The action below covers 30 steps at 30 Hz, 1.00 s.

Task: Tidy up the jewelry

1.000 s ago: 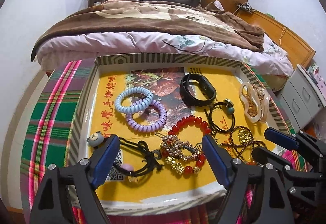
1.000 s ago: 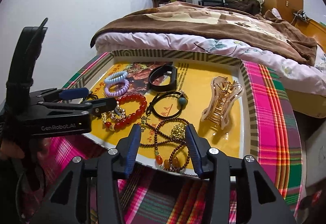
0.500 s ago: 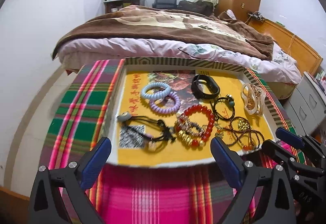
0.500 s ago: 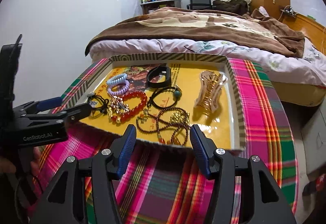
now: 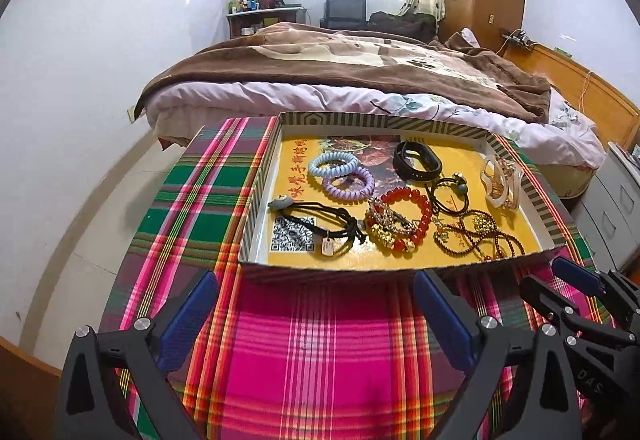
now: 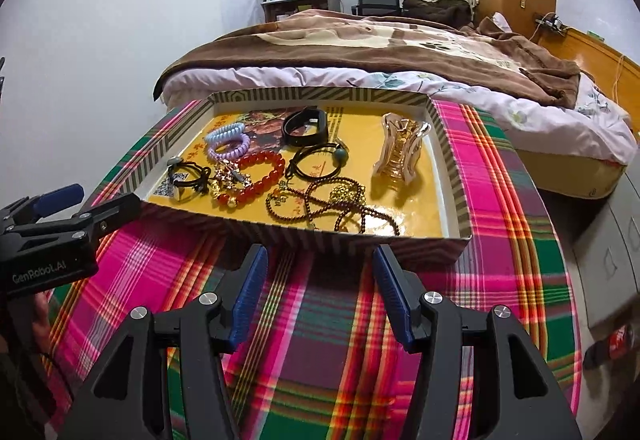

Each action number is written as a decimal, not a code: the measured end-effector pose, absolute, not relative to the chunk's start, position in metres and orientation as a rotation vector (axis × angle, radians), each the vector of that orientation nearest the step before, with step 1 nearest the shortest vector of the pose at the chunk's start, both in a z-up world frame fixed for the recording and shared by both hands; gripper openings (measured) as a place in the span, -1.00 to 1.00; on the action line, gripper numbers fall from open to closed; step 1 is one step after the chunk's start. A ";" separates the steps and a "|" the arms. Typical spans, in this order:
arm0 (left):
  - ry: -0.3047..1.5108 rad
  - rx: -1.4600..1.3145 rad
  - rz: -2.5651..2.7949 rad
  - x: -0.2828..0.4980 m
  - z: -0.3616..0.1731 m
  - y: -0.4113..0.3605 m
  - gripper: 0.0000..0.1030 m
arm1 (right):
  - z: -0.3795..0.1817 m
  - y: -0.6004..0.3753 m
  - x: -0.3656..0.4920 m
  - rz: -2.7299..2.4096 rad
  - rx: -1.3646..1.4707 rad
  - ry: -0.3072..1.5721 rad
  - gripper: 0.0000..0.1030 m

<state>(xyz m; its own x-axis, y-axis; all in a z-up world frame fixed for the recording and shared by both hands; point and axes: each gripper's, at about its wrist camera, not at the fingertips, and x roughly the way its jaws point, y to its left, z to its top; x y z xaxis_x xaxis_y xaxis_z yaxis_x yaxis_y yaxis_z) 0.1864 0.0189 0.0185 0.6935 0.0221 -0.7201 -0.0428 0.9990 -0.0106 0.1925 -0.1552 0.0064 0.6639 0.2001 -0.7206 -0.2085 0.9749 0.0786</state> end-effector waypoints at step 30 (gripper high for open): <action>0.795 -0.070 0.076 0.179 0.017 0.024 0.92 | -0.001 -0.151 0.189 0.231 0.000 0.835 0.08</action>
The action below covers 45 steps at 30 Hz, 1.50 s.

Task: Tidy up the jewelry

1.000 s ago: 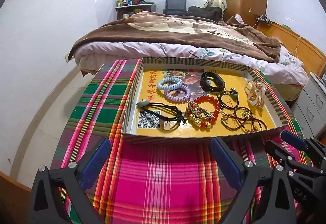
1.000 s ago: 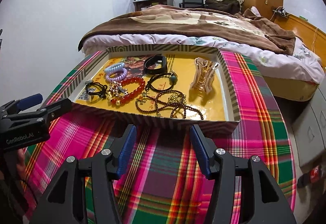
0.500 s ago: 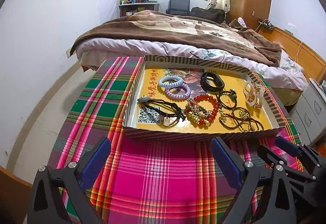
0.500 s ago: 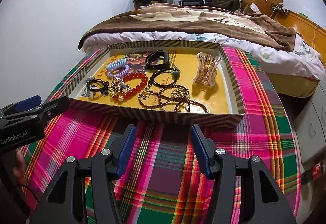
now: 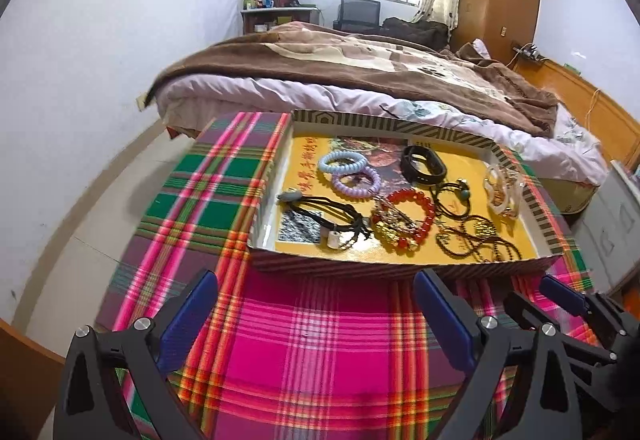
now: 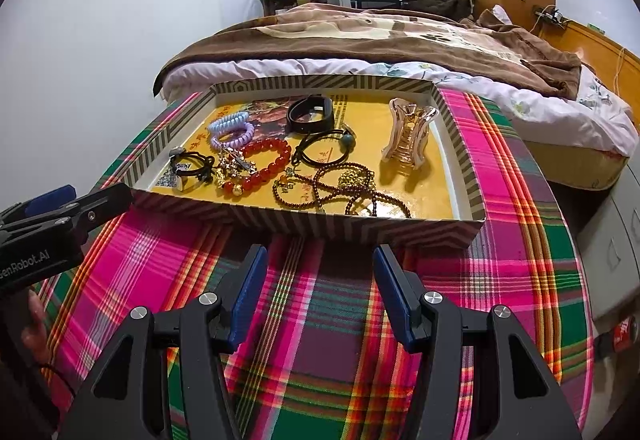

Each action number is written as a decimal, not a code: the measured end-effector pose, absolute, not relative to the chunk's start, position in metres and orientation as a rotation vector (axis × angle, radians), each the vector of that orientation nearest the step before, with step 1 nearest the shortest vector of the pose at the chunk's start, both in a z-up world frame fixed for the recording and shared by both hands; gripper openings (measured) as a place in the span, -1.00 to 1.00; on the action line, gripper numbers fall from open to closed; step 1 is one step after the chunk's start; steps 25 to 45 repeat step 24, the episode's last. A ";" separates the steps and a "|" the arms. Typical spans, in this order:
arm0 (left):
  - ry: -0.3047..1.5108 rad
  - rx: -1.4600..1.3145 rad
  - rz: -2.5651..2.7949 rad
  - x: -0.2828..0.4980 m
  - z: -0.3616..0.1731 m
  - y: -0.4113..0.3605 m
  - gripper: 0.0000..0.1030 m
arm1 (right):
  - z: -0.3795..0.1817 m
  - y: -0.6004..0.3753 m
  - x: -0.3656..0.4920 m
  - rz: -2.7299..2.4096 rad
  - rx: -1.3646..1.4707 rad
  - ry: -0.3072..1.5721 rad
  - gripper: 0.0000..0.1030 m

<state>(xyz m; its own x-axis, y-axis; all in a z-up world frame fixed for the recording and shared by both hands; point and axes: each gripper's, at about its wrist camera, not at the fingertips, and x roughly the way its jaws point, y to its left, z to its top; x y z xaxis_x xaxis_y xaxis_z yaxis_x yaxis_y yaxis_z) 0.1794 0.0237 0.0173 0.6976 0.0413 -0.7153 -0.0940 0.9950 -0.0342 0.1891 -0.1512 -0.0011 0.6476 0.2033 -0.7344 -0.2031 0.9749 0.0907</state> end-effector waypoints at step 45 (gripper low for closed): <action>0.811 -0.045 0.073 0.181 0.016 0.018 0.92 | -0.004 -0.150 0.188 0.229 0.001 0.842 0.08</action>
